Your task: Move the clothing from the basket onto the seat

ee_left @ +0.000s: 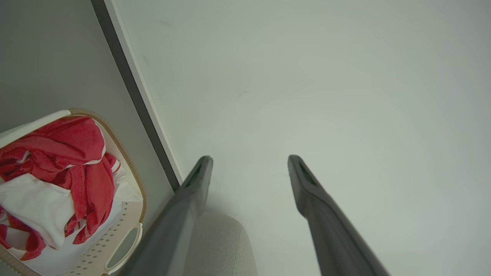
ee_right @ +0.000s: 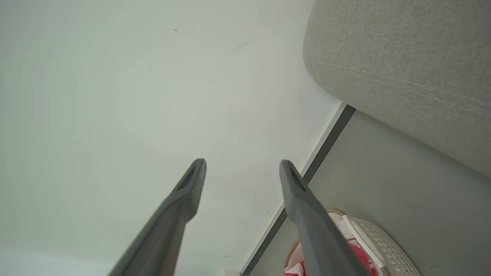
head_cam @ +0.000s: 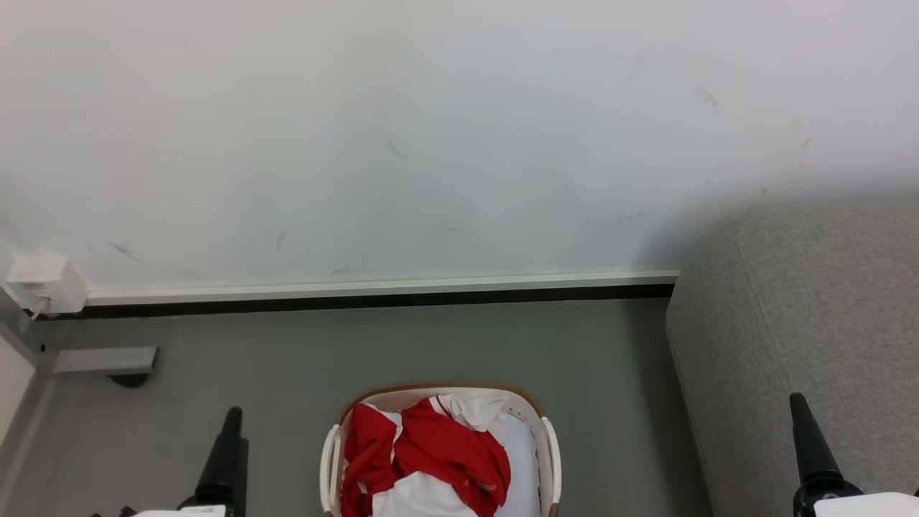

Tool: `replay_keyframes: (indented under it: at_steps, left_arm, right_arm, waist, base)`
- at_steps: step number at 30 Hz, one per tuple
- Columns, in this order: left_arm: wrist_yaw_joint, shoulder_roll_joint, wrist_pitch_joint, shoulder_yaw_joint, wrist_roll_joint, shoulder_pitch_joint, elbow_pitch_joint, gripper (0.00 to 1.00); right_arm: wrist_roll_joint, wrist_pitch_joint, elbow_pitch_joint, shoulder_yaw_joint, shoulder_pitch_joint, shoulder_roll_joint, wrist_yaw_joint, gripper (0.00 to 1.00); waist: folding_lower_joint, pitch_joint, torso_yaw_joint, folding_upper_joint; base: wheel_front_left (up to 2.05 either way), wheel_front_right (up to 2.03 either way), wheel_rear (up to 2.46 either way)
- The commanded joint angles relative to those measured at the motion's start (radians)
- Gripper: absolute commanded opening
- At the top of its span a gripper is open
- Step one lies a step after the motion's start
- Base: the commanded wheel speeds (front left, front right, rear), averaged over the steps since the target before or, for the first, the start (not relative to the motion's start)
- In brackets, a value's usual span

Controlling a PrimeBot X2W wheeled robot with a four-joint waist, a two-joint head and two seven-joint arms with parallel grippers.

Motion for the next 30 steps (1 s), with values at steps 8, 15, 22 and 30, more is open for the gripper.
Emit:
replay_keyframes:
  at_steps: [8,15,22,30]
  left_arm:
    - [0.000,0.008,-0.039,-0.019,0.136,-0.002,-0.024,1.00]
    - [0.005,0.009,-0.066,-0.029,0.237,0.005,-0.034,1.00]
    - [0.005,0.010,-0.093,-0.039,0.332,0.008,-0.036,1.00]
    - [0.006,0.011,-0.119,-0.048,0.436,0.018,-0.040,1.00]
  right_arm:
    - [-0.193,-0.038,-0.046,0.037,0.002,-0.009,0.000,1.00]
    - [-0.324,-0.066,-0.069,0.061,0.008,-0.011,0.000,1.00]
    - [-0.437,-0.092,-0.081,0.076,0.027,-0.012,-0.001,1.00]
    - [-0.555,-0.119,-0.091,0.088,0.040,-0.014,-0.001,1.00]
  waist:
    - [0.0000,0.002,0.003,-0.0001]
    - [0.0000,0.005,0.005,-0.0001]
    - [0.0000,0.002,0.014,-0.0001]
    - [0.0000,-0.002,0.021,-0.0001]
  base:
    - [0.00,0.00,0.00]
    - [0.00,0.00,0.00]
    - [0.00,0.00,0.00]
    - [0.00,0.00,0.00]
